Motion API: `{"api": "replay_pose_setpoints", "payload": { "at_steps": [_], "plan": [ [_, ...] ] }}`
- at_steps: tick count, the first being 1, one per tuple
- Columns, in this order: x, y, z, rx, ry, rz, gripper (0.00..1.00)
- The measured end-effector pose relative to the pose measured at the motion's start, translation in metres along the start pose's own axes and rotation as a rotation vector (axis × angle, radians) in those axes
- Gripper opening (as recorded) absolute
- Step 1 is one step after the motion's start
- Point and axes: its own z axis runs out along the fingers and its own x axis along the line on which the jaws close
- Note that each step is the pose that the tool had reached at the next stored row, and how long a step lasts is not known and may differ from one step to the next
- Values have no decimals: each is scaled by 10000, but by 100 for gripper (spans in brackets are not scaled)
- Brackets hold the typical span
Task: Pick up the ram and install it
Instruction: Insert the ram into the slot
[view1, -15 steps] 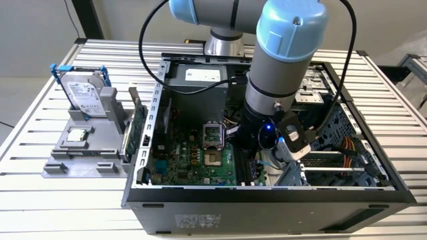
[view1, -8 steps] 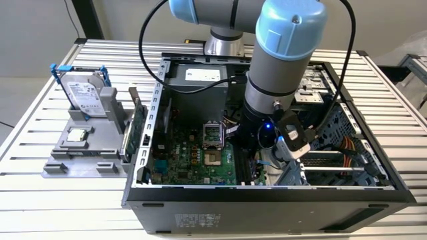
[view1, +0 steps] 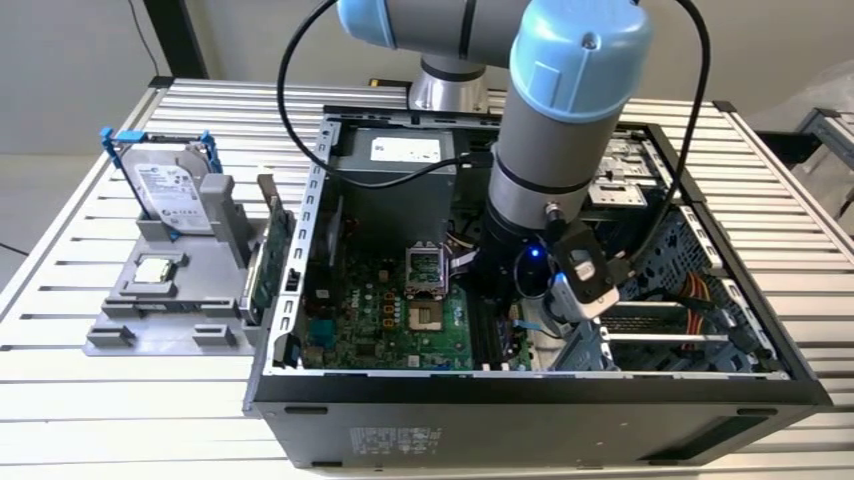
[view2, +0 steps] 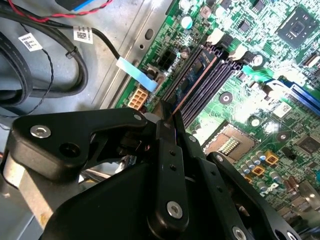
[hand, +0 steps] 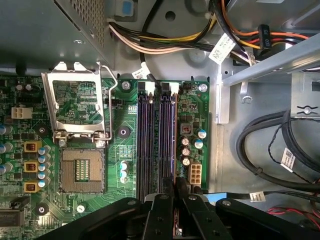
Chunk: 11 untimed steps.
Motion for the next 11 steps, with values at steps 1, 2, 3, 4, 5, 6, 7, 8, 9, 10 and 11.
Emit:
{"api": "replay_pose_setpoints", "payload": {
  "at_steps": [1,2,3,4,5,6,7,8,9,10,11],
  "plan": [
    [2,0,1,1,0,2,0],
    [4,0,1,2,0,6,0],
    [5,-1,3,3,0,9,0],
    [5,-1,5,3,0,13,0],
    [6,-2,9,1,-1,18,0],
    [6,-3,14,0,-1,20,0],
    [7,-5,20,-2,-1,24,0],
    [7,-7,26,-7,-2,26,0],
    [7,-11,29,-14,-2,27,0],
    [7,-14,32,-19,-1,27,0],
    [7,-15,35,-23,0,27,0]
  ]
}}
